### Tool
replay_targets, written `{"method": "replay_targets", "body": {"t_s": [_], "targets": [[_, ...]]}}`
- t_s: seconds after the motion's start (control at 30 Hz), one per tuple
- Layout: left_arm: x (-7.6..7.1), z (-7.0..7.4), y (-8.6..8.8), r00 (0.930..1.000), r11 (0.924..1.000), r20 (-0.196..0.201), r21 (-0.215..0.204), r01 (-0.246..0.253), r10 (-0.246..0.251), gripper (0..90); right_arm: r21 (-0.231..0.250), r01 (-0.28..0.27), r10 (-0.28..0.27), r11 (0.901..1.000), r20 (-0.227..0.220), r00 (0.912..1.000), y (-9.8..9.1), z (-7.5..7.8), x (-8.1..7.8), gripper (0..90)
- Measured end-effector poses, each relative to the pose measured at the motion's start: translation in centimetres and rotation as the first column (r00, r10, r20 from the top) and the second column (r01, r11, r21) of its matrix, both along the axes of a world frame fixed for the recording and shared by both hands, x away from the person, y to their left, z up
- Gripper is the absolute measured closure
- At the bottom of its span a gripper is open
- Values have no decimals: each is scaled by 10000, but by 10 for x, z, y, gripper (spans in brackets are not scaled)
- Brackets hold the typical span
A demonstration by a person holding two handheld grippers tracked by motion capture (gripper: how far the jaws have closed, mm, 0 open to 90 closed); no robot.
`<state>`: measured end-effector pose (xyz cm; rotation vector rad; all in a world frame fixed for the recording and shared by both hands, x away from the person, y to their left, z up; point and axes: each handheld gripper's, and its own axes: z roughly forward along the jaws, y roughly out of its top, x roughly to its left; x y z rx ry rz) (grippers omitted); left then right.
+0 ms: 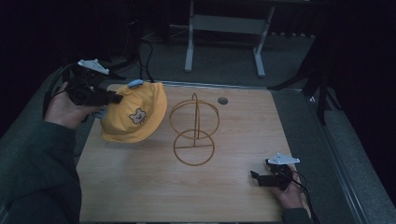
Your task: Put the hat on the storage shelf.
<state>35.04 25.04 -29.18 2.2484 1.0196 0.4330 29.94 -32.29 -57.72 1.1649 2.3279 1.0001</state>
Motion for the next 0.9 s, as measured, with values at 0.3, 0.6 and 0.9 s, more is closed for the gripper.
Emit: {"method": "replay_targets", "body": {"t_s": [0.3,0.6,0.9], "targets": [[2,8,-5,9999,9999,116,33,97,-97,830,2,0,0,10000,0,10000,0,0,0,136],[3,13,-5,9996,9999,250,-15,162,-162,829,6,6,-6,10000,-13,10000,0,0,0,136],[6,21,-8,9989,9993,303,-63,372,-370,830,5,3,-3,10000,-3,10000,0,0,0,136]]}}
